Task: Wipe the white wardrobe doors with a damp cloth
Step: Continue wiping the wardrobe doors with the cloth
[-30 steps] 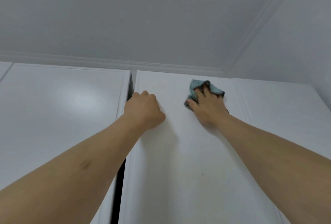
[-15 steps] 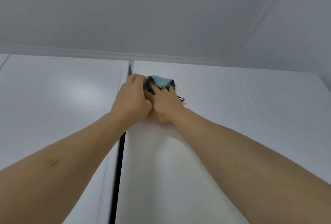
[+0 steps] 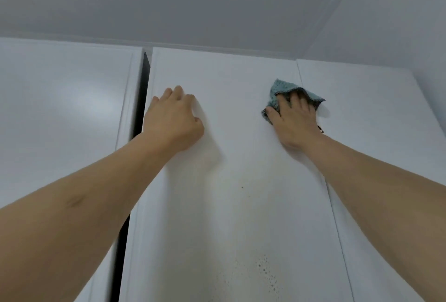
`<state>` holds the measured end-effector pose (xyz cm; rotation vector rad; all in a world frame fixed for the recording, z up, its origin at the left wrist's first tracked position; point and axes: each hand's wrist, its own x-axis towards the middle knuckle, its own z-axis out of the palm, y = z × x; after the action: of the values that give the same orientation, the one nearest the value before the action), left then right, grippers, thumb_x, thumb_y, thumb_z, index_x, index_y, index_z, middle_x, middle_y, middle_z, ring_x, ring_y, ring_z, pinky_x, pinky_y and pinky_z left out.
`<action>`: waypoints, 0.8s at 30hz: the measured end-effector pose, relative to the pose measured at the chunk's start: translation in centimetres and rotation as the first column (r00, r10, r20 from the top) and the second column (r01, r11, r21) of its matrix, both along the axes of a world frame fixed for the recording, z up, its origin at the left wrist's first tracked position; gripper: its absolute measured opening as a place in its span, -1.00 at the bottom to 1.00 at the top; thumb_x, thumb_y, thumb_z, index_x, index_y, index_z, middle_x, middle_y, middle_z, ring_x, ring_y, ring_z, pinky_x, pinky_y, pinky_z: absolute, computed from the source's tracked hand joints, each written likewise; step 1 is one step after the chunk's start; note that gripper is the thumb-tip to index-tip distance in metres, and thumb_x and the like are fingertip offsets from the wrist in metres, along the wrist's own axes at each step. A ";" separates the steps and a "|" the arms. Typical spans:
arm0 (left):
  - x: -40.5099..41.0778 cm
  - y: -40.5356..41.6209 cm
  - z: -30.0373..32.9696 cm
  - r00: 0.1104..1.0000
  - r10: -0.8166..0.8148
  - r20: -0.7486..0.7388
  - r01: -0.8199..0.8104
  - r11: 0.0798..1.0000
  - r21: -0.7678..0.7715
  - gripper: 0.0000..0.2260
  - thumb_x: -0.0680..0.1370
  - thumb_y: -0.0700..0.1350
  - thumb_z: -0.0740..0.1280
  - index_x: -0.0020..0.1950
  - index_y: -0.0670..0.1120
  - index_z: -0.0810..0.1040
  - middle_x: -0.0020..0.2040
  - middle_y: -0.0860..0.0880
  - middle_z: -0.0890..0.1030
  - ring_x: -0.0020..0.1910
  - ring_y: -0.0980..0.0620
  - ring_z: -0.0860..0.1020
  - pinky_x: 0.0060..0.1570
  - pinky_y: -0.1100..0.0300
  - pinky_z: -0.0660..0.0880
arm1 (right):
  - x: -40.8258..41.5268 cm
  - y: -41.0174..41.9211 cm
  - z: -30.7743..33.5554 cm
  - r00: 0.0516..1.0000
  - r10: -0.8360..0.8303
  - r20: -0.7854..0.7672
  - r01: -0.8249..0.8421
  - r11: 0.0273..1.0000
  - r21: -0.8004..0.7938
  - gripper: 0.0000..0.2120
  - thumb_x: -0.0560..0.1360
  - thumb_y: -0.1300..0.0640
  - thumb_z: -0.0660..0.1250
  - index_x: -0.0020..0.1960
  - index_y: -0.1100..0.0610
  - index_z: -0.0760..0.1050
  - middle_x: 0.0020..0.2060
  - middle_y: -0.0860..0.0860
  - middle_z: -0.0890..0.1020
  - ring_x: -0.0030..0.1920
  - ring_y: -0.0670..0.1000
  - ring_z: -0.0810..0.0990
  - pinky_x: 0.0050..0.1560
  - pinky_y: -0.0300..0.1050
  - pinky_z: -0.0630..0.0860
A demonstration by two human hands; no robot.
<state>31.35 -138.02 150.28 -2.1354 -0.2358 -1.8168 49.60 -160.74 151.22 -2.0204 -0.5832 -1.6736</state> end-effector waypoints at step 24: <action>-2.2 -0.8 -6.0 0.986 -0.164 -0.015 0.161 0.982 -0.099 -0.72 0.49 -0.26 0.10 0.11 -0.22 0.51 -0.12 -0.18 0.60 -0.12 -0.24 0.54 -0.16 -0.16 0.53 | -2.2 0.7 -8.0 0.997 0.065 0.052 -0.037 0.905 -0.423 -0.33 0.46 -0.14 -0.02 0.56 -0.06 0.15 0.59 0.11 0.14 0.55 0.20 0.15 0.52 0.30 -0.03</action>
<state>29.14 -138.83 144.28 -2.3019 -0.1511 -1.9045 47.40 -160.05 143.22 -2.2197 -1.0945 -1.6974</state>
